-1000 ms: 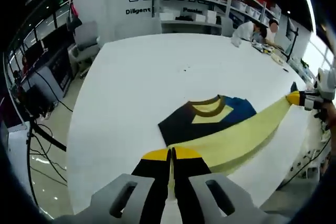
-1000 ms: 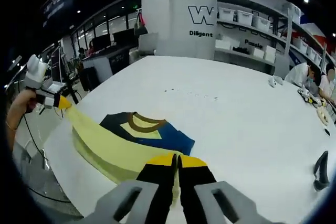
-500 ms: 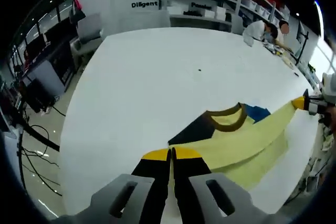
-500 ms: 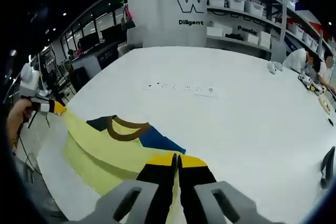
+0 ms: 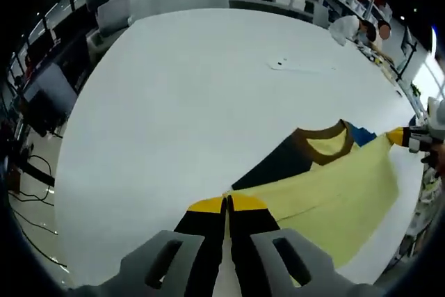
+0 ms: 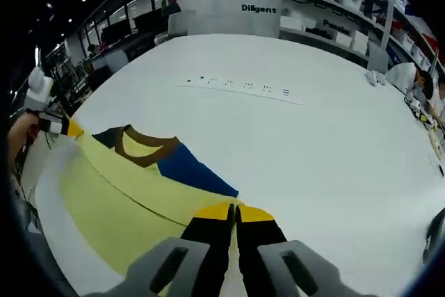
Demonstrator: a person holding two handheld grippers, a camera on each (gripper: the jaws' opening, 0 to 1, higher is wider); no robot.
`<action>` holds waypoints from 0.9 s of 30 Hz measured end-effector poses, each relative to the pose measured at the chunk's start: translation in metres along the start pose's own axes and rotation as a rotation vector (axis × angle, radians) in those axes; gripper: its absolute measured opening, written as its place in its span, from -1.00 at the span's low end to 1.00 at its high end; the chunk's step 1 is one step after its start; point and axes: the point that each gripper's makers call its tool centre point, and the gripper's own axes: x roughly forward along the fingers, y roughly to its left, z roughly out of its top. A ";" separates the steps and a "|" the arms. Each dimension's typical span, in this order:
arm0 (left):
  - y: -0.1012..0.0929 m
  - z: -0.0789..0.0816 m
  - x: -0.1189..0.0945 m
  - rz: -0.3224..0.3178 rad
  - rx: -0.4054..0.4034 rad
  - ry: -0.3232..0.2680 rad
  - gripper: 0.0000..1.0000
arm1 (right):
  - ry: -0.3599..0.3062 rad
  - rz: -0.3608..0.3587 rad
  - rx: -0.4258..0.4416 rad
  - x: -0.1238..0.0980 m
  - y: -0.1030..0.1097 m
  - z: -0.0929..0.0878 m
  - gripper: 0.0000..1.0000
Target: Fold the garment on the visible template until the final outline fits inside the template.
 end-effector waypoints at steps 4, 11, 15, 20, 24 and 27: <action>0.000 -0.002 0.004 -0.003 -0.007 -0.004 -0.94 | 0.006 0.006 0.006 0.005 -0.002 -0.004 -1.00; 0.000 0.000 0.004 -0.026 0.014 -0.059 -0.93 | -0.052 0.032 -0.024 0.006 -0.003 -0.003 -0.99; -0.001 0.012 -0.007 -0.039 0.193 -0.177 -0.69 | -0.117 0.062 -0.101 -0.005 0.001 0.004 -0.68; -0.011 0.010 -0.017 -0.071 0.406 -0.275 -0.34 | -0.143 0.124 -0.254 -0.017 0.016 -0.003 -0.45; -0.018 -0.001 -0.015 -0.103 0.500 -0.268 -0.21 | -0.130 0.111 -0.366 -0.018 0.019 -0.013 -0.30; -0.016 -0.006 -0.011 -0.081 0.584 -0.269 -0.20 | -0.122 0.091 -0.444 -0.017 0.019 -0.016 -0.28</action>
